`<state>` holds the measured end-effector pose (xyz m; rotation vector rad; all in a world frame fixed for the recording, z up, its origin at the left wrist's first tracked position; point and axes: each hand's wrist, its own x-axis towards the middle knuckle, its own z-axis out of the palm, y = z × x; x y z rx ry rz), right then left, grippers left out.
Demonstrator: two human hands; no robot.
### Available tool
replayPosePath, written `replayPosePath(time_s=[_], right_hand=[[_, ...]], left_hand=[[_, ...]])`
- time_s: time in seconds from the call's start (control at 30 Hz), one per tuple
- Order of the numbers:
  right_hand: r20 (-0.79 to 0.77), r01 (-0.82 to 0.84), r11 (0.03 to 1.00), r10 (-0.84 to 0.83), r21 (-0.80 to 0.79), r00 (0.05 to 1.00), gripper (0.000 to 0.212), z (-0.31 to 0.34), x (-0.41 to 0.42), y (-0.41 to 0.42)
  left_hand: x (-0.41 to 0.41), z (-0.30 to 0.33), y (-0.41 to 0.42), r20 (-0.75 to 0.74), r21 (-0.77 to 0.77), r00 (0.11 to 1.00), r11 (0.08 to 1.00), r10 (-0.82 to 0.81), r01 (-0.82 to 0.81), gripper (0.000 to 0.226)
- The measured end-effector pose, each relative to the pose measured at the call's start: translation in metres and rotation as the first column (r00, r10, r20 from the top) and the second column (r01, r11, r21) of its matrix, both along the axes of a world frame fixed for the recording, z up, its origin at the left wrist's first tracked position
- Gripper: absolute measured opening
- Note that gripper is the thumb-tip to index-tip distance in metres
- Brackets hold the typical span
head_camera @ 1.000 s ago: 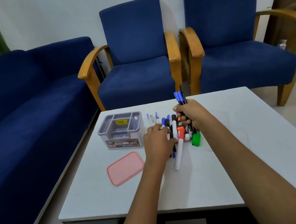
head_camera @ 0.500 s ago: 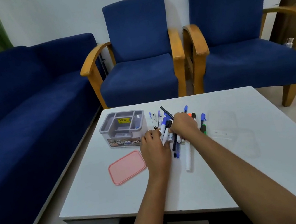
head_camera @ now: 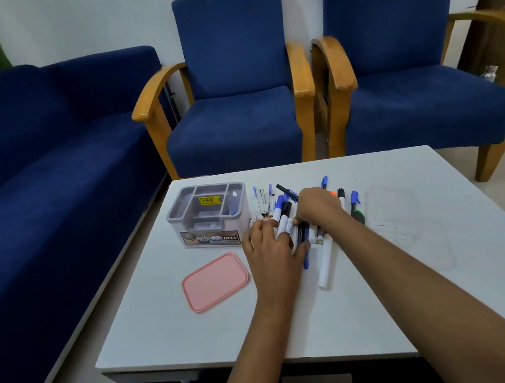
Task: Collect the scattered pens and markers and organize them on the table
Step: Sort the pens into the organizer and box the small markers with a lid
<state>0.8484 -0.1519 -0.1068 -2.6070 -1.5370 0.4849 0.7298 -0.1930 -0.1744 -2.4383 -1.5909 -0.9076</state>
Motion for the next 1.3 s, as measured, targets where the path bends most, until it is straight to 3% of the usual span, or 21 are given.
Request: replayPosePath(time_s=[0.43,0.63,0.73,0.8,0.87,0.97,1.17,1.3], right_hand=[[-0.053,-0.058,0.971,0.047,-0.231,0.997,0.029,0.01,-0.004,0.009],[-0.328,0.004,0.962,-0.096,-0.272,0.94,0.033,0.023,0.004,0.002],[-0.463,0.112,0.973,-0.196,-0.203,0.865,0.035,0.024,0.009,-0.003],[-0.52,0.216,0.974,-0.222,-0.073,0.825,0.034,0.024,0.01,-0.003],[-0.629,0.354,0.931,-0.225,0.086,0.744,0.028,0.024,0.013,0.002],[-0.762,0.507,0.833,-0.179,0.219,0.623,0.03,0.027,0.017,0.006],[-0.813,0.471,0.862,-0.13,0.19,0.567,0.025,0.026,0.017,-0.003],[-0.798,0.418,0.889,-0.112,0.186,0.593,0.025,0.022,0.016,-0.009]], left_hand=[[0.009,0.004,-0.01,-0.055,-0.022,0.998,0.999,0.043,-0.044,0.031],[0.013,0.006,-0.015,-0.084,-0.068,0.987,0.987,0.137,-0.142,0.033],[0.011,0.004,-0.013,-0.062,-0.053,0.986,0.986,0.152,-0.155,0.029],[0.008,0.005,-0.011,-0.041,-0.03,0.984,0.984,0.174,-0.175,0.025],[0.008,0.006,-0.01,-0.027,-0.003,0.982,0.982,0.186,-0.186,0.008],[0.01,0.011,-0.01,-0.073,-0.057,0.979,0.979,0.191,-0.196,0.014],[0.03,0.016,-0.014,-0.172,-0.175,0.978,0.973,0.121,-0.152,0.042],[0.036,0.026,-0.014,-0.276,-0.298,0.961,0.948,0.024,-0.11,0.019]])
